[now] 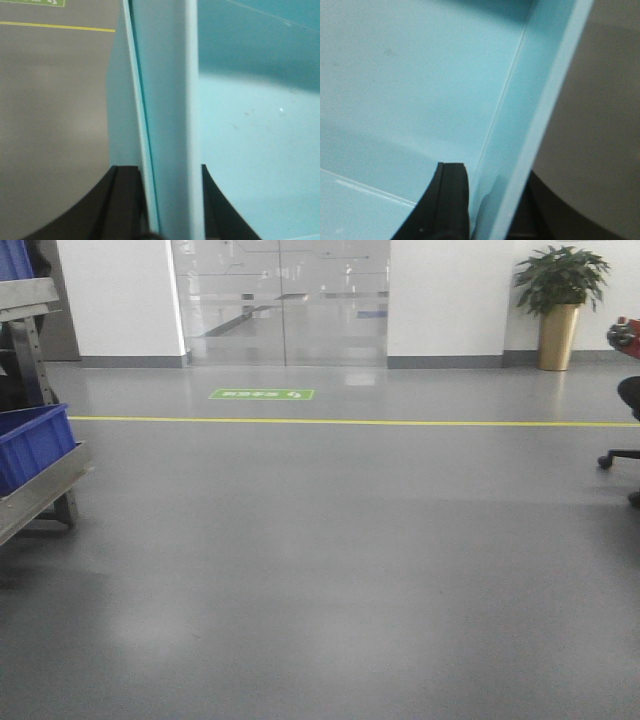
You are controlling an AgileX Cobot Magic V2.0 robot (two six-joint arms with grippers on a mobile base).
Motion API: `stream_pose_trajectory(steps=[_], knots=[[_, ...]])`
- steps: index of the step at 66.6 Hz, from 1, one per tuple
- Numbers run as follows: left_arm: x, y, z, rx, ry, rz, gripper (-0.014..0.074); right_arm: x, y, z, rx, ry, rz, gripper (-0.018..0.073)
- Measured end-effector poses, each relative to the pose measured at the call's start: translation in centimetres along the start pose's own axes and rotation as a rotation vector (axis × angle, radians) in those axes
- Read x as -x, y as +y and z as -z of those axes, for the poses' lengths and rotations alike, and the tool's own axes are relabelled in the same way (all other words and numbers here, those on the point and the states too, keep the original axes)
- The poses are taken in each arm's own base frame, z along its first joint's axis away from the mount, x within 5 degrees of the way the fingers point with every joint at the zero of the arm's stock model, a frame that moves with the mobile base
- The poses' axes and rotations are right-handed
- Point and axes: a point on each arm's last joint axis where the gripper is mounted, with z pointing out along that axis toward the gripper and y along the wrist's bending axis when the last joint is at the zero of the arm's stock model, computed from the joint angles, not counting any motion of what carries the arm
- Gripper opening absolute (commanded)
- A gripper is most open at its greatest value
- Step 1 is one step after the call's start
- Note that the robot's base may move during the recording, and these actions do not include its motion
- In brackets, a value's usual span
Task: Move two blue bins to right shelf middle
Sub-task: 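Hold the light-blue bin with both grippers while the base drives across the aisle, then hold the bin while the base turns and approaches another blue-bin shelf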
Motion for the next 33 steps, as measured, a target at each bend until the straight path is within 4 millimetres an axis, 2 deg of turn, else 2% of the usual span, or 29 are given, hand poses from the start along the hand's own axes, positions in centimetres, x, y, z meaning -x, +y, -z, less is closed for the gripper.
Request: stream_pose_trajectory(steps=[33], knots=[[0.0, 0.0, 0.0, 0.0, 0.0, 0.0, -0.0111, 0.0, 0.0, 0.0, 0.0, 0.0, 0.0, -0.0154]])
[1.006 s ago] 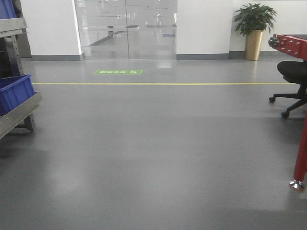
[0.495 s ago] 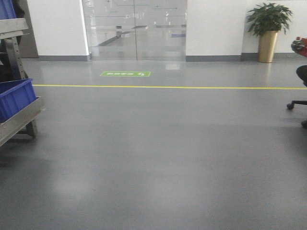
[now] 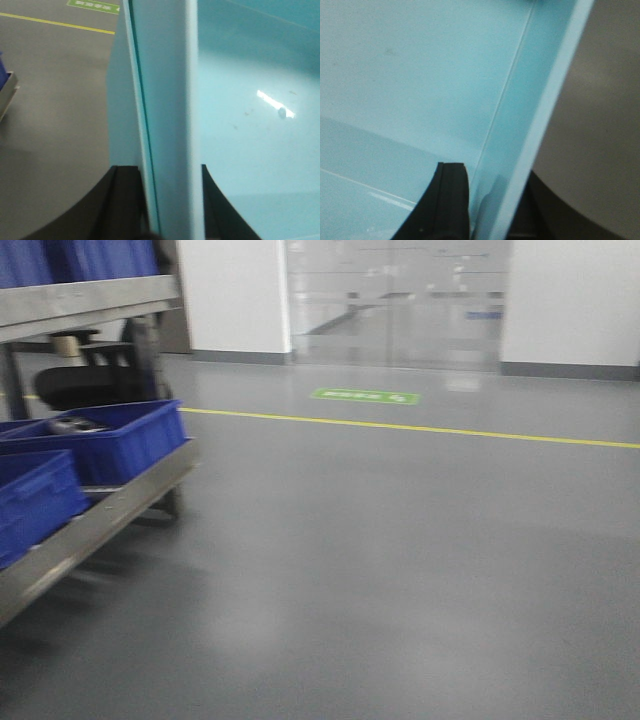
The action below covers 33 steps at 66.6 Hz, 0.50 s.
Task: Move two blue bins to right shelf middle
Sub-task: 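Hold the bin while the base turns and approaches another blue-bin shelf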
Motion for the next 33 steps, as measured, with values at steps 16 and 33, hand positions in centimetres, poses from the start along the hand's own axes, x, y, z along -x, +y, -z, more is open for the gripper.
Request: stream_pose_trajectory(steps=[16, 33], knots=[[0.0, 0.0, 0.0, 0.0, 0.0, 0.0, -0.0111, 0.0, 0.0, 0.0, 0.0, 0.0, 0.0, -0.0154], [0.0, 0.0, 0.0, 0.0, 0.0, 0.0, -0.0111, 0.0, 0.0, 0.0, 0.0, 0.0, -0.002, -0.0154]])
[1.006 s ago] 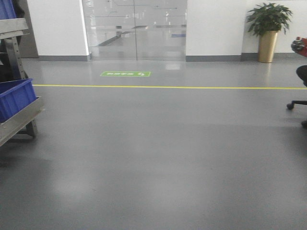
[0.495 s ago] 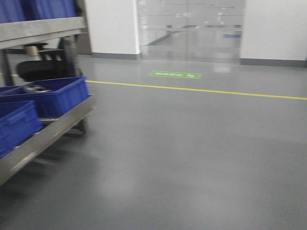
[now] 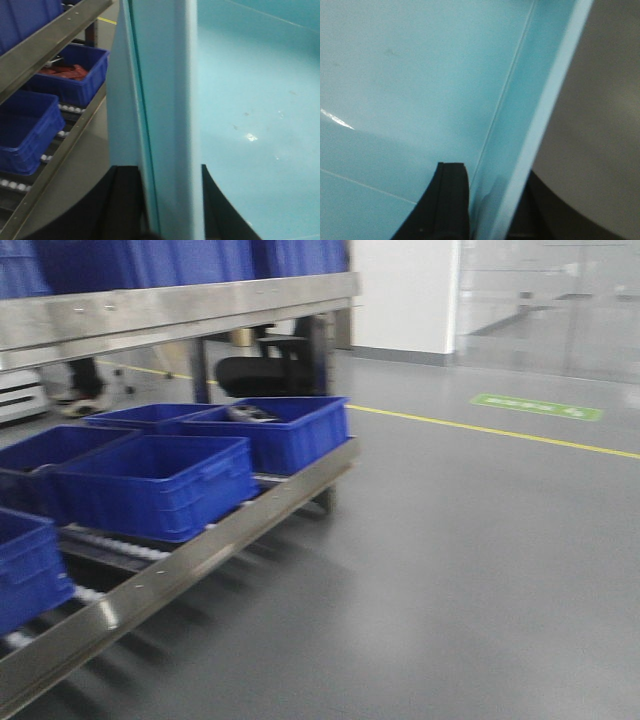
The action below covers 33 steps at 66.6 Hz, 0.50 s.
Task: Move two blue bins to right shelf middle
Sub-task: 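Hold the bin while the base turns and approaches another blue-bin shelf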
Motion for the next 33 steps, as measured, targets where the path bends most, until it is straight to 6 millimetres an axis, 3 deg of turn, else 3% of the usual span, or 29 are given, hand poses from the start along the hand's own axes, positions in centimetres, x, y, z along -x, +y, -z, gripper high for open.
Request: stream_pose_trajectory(steps=[33], knots=[[0.0, 0.0, 0.0, 0.0, 0.0, 0.0, -0.0111, 0.0, 0.0, 0.0, 0.0, 0.0, 0.0, -0.0154]])
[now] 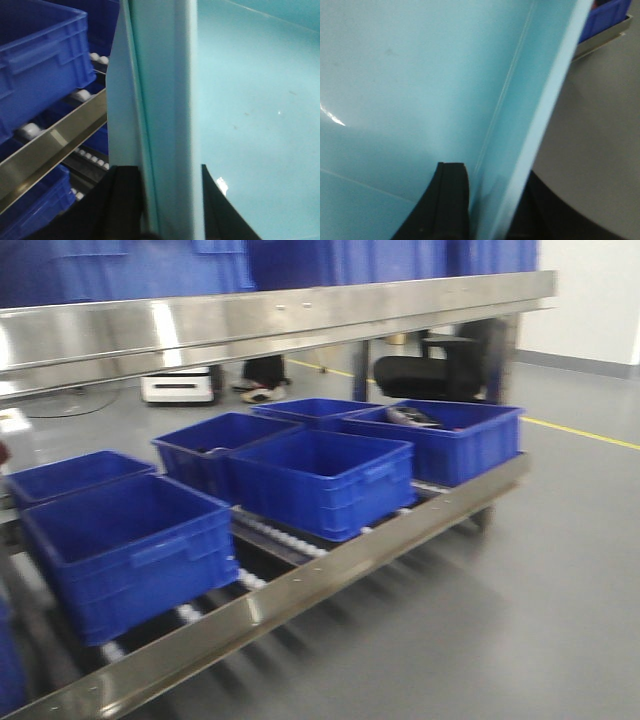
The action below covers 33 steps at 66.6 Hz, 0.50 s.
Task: Move two blue bins to right shelf middle
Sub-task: 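Hold the bin while the base turns and approaches another blue-bin shelf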
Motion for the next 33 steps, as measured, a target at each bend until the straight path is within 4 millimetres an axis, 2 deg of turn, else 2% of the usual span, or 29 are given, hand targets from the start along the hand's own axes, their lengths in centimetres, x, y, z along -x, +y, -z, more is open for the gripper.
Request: stream_pose_trajectory(steps=[33], knots=[[0.0, 0.0, 0.0, 0.0, 0.0, 0.002, -0.0111, 0.02, 0.0, 0.0, 0.0, -0.002, 0.0, -0.0154]])
